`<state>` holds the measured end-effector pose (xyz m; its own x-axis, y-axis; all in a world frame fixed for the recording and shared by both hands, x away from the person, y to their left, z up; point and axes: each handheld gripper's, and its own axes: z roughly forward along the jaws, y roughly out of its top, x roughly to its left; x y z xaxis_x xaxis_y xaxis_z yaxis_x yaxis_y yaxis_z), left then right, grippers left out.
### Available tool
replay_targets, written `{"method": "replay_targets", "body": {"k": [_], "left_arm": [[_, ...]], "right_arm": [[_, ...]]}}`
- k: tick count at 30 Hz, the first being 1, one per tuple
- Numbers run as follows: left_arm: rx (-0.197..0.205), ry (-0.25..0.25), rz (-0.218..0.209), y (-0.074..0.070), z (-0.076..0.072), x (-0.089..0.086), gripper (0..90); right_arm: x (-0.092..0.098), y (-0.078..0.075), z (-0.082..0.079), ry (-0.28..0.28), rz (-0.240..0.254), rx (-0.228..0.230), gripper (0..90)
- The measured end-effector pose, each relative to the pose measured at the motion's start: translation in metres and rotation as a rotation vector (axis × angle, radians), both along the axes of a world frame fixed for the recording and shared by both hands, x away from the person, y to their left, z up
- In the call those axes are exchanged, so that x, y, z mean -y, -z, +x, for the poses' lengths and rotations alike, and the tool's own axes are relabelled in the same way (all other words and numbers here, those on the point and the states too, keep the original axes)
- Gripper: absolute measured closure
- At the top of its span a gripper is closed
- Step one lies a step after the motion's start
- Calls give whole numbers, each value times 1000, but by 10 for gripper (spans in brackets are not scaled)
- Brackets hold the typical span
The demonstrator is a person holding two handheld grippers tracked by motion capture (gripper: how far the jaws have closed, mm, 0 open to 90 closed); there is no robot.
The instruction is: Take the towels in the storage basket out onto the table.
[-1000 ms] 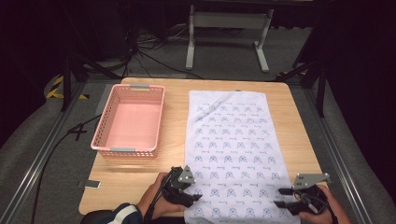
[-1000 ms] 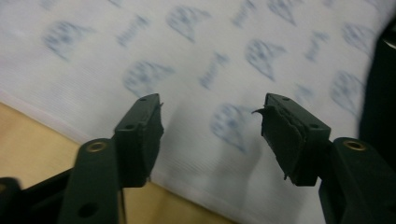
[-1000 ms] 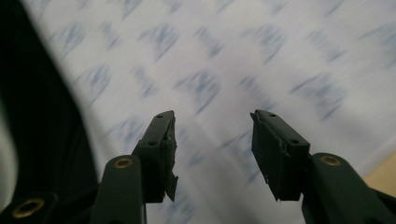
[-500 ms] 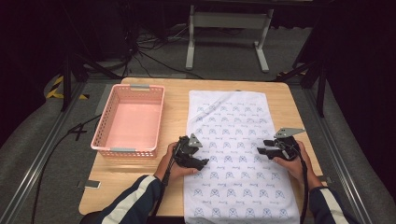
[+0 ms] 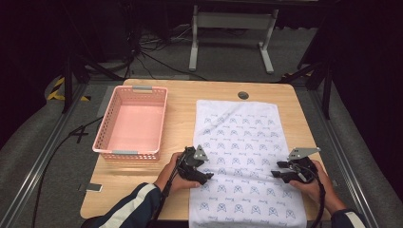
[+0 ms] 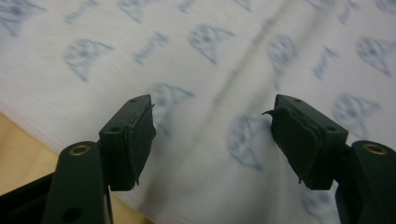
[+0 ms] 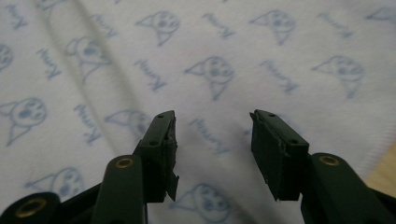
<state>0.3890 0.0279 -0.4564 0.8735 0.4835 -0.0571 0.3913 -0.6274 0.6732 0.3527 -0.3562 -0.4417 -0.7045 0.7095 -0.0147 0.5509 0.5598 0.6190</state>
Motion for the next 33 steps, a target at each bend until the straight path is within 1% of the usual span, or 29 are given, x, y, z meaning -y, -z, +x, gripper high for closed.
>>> {"method": "replay_targets", "body": {"k": [1, 2, 3, 4, 5, 6, 7, 8, 9, 10, 11, 13, 15, 16, 17, 18, 19, 20, 21, 22, 23, 24, 25, 27, 28, 29, 31, 32, 33], "left_arm": [[-8, -22, -23, -1, 6, 1, 300], [-8, -22, -23, -1, 6, 1, 290], [1, -46, -39, -5, 21, 4, 290], [25, -73, -38, -8, 30, 6, 286], [14, -96, -66, -10, 39, 7, 285], [9, -119, -81, -12, 49, 9, 288], [34, -141, -62, -15, 58, 12, 286], [42, -168, -75, -16, 66, 14, 284], [32, -185, -64, -18, 75, 16, 289], [31, -206, -42, -18, 83, 20, 286], [54, -222, -35, -17, 90, 23, 284], [53, -269, -20, -17, 104, 26, 292], [42, -311, -37, -19, 116, 25, 300], [44, -339, -48, -20, 124, 23, 306], [49, -351, -41, -20, 129, 20, 309], [45, -379, -46, -18, 133, 20, 313], [49, -407, -25, -15, 137, 19, 315], [49, -407, -25, -15, 137, 19, 336], [20, -424, -23, -10, 143, 16, 351], [20, -424, -23, -10, 143, 16, 356], [18, -427, -12, -7, 145, 16, 356], [8, -437, 4, -4, 146, 16, 399], [-4, -437, -4, 1, 148, 16, 413], [1, -440, 6, 3, 148, 18, 437], [-3, -439, -3, 3, 147, 19, 449], [4, -426, 6, 3, 146, 19, 449], [14, -414, 25, 3, 142, 20, 478], [4, -403, 18, 3, 138, 20, 504], [0, -384, 18, 3, 134, 20, 505]], "right_arm": [[3, -4, 5, 23, 5, 16, 512], [3, -4, 5, 23, 5, 16, 512], [5, -7, 10, 45, 14, 31, 512], [9, -12, 23, 77, 14, 61, 500], [11, -15, 34, 108, 15, 74, 493], [13, -17, 45, 134, 18, 83, 494], [14, -19, 57, 150, 19, 91, 493], [15, -19, 68, 168, 11, 101, 489], [16, -20, 78, 204, 22, 113, 495], [17, -21, 88, 226, 26, 124, 493], [17, -22, 97, 245, 24, 126, 487], [19, -23, 114, 286, 9, 149, 483], [21, -23, 127, 303, 37, 144, 499], [21, -23, 133, 317, 20, 146, 499], [21, -23, 141, 333, -3, 151, 501], [22, -22, 146, 331, -2, 148, 504], [22, -20, 152, 341, -8, 141, 506], [22, -20, 152, 341, -8, 141, 506], [21, -16, 161, 370, -11, 127, 518], [21, -16, 161, 370, -11, 127, 518], [21, -14, 164, 375, -10, 129, 524], [19, -8, 168, 390, -15, 111, 527], [18, -5, 169, 390, -20, 104, 535], [16, -1, 170, 378, -29, 87, 550], [15, 1, 170, 368, -33, 74, 549], [14, 3, 169, 354, -32, 63, 555], [15, 4, 166, 353, -22, 63, 565], [16, 4, 163, 352, -14, 57, 572], [18, 4, 159, 345, -10, 55, 572]]}}
